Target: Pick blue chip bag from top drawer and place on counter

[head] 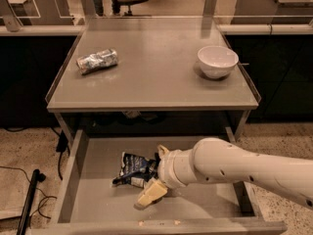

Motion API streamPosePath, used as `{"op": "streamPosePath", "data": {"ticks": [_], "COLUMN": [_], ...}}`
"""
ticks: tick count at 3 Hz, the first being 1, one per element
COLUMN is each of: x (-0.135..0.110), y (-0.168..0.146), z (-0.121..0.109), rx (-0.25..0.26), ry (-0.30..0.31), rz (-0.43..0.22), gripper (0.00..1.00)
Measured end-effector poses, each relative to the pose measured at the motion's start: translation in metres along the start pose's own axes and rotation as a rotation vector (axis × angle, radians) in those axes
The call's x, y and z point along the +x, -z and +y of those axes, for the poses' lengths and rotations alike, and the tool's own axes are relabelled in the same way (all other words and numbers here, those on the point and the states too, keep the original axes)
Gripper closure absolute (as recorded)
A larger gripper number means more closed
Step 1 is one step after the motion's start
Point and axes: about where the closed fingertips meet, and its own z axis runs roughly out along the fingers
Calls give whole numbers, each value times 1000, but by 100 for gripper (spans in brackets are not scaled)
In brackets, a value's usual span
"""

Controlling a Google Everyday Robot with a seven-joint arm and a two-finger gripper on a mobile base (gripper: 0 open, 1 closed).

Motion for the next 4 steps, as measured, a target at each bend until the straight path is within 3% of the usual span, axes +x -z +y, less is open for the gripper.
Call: {"op": "streamPosePath", "data": {"ticks": [4], "x": [0], "y": [0], "z": [0], "rx": [0], "ry": [0], "rz": [0], "gripper": [92]}}
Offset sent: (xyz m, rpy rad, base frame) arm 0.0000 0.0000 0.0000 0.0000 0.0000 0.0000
